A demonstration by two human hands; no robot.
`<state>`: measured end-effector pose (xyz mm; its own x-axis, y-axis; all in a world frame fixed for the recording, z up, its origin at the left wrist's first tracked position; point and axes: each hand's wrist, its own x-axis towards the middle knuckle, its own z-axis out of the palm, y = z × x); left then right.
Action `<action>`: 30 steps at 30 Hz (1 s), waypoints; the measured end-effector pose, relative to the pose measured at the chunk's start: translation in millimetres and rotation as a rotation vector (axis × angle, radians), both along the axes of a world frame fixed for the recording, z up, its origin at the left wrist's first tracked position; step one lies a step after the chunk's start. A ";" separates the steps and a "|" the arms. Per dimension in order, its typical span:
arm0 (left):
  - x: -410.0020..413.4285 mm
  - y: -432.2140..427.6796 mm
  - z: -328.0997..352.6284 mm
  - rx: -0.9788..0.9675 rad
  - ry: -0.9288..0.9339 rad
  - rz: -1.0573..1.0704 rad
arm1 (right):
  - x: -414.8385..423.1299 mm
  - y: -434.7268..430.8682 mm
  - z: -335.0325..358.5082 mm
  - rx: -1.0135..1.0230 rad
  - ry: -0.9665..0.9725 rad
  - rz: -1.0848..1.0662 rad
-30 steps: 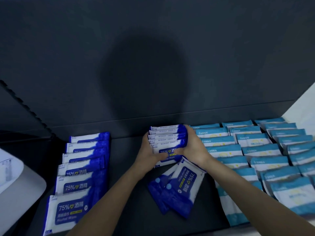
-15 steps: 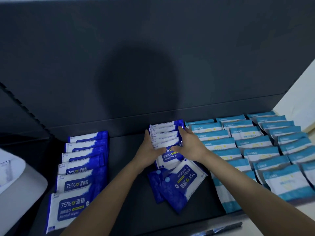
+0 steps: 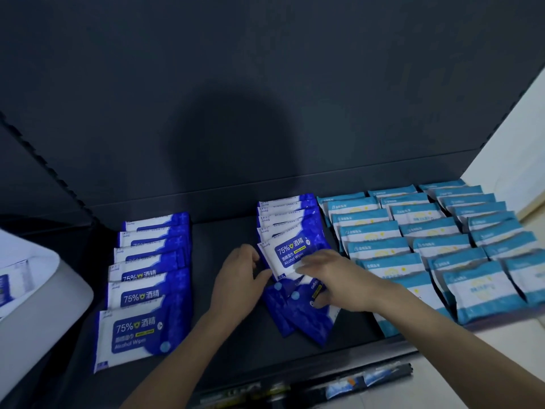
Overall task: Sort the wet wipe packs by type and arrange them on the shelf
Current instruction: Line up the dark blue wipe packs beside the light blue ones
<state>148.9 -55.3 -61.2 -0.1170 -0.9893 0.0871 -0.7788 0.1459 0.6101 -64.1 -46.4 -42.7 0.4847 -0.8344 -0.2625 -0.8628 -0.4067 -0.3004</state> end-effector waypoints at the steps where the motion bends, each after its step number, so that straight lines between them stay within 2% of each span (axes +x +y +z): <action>1: -1.4 3.3 -1.8 0.040 -0.050 -0.049 | 0.3 0.8 -1.1 0.007 0.041 0.024; 4: -7.1 13.4 -8.3 0.149 -0.198 -0.168 | 3.8 4.6 3.5 0.015 0.147 0.041; 7: -7.0 15.2 -12.1 0.171 -0.204 -0.195 | 8.2 10.8 11.2 -0.003 0.213 -0.024; 11: 0.0 12.3 -8.8 0.207 0.015 -0.156 | 7.1 15.7 17.0 -0.085 0.128 -0.129; 15: 3.2 11.1 4.8 0.307 0.451 -0.103 | 6.6 13.0 21.5 -0.174 0.009 -0.144; 17: 4.1 9.5 15.4 0.287 0.493 -0.162 | 11.1 10.9 21.8 -0.207 -0.014 -0.118; 19: 4.8 7.4 26.5 0.240 0.447 -0.240 | 16.7 9.7 20.4 -0.228 -0.066 -0.085; 21: 5.6 6.1 34.7 0.207 0.453 -0.258 | 21.3 11.4 19.3 -0.231 -0.231 -0.090; 22: 6.1 6.0 37.1 0.205 0.522 -0.230 | 23.2 12.9 20.1 -0.201 -0.337 -0.135; 24: 7.3 7.6 39.0 0.260 0.784 -0.125 | 26.8 15.2 21.9 -0.096 -0.602 -0.331; 26: 9.0 8.1 33.5 0.357 1.019 -0.063 | 32.4 16.3 22.1 0.053 -1.020 -0.622; 28: 5.5 11.3 25.8 0.409 1.010 -0.047 | 39.6 16.9 18.6 0.228 -1.409 -0.914; 30: -5.9 17.5 19.3 0.440 0.922 -0.038 | 46.5 19.9 14.1 0.383 -1.655 -1.080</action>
<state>143.1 -37.8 -41.9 -0.2201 -0.9524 -0.2109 0.0215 -0.2209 0.9751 -17.6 -26.5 -28.6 -0.1676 -0.9118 -0.3749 0.4853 0.2547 -0.8364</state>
